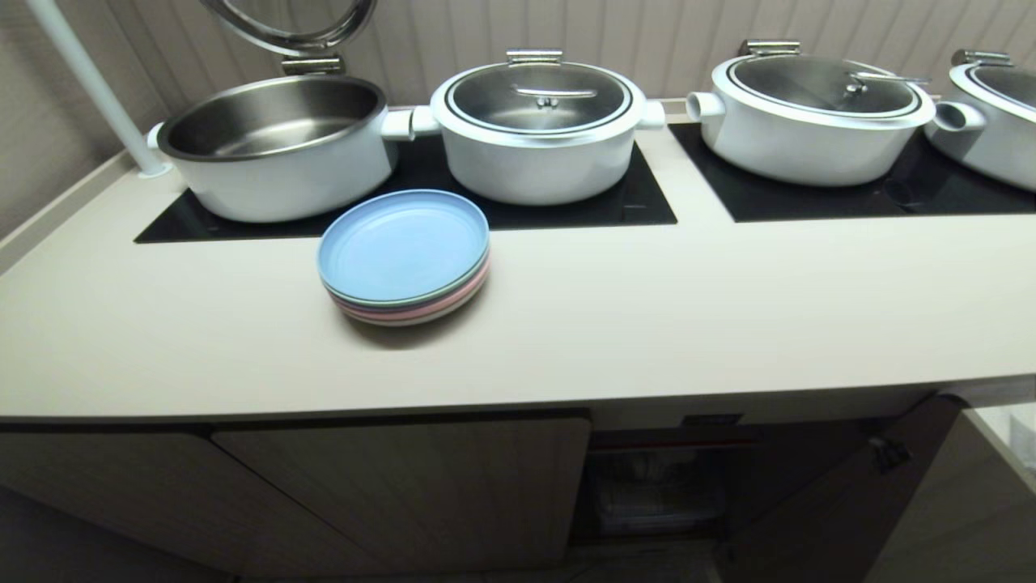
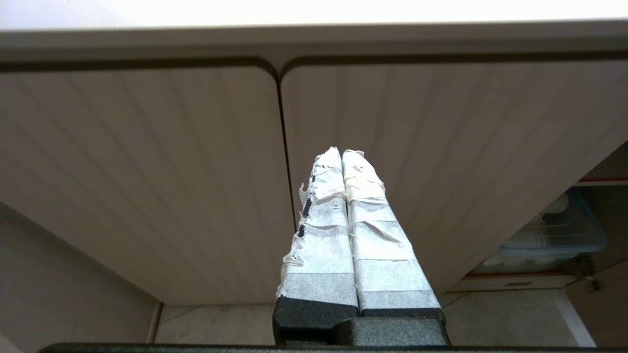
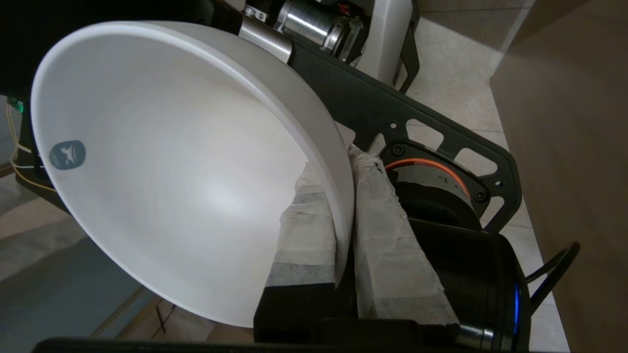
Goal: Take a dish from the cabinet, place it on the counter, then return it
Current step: Put it back into the cabinet
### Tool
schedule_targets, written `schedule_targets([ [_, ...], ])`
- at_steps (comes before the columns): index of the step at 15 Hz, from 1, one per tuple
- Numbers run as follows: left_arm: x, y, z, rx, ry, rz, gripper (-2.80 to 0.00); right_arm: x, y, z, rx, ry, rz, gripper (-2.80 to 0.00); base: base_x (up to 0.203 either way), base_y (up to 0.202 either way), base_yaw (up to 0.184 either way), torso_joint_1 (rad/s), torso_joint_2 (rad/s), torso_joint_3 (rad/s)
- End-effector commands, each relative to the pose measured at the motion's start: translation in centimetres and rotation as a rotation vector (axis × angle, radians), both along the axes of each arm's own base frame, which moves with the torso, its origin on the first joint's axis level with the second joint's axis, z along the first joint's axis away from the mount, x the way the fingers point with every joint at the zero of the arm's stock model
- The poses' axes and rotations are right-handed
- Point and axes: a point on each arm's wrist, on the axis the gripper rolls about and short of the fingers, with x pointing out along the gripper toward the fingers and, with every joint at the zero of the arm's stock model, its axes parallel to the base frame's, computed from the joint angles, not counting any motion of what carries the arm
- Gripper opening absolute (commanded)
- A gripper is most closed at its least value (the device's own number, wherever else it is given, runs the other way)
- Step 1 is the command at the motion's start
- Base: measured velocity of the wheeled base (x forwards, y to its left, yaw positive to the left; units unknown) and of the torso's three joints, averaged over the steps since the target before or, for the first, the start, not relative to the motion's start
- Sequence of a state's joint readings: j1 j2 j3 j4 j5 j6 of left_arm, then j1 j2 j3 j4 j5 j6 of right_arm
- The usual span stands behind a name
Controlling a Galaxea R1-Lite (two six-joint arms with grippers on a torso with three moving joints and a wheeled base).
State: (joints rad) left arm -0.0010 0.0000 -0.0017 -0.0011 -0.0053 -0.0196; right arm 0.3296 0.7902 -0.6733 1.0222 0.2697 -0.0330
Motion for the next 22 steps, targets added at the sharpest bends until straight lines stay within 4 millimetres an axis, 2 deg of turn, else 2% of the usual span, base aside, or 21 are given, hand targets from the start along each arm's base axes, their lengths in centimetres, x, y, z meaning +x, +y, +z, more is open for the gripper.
schedule_targets([
  [1, 0.00, 0.00, 0.00, 0.000, 0.000, 0.000, -2.80, -0.04, -0.01, -0.02, -0.001, 0.008, 0.002, -2.80, 0.000, 0.000, 0.000, -0.160, 0.37, 0.189],
  [22, 0.00, 0.00, 0.00, 0.000, 0.000, -0.001, -2.80, -0.07, -0.01, 0.07, 0.001, 0.004, 0.005, -2.80, 0.000, 0.000, 0.000, -0.221, 0.50, 0.276],
])
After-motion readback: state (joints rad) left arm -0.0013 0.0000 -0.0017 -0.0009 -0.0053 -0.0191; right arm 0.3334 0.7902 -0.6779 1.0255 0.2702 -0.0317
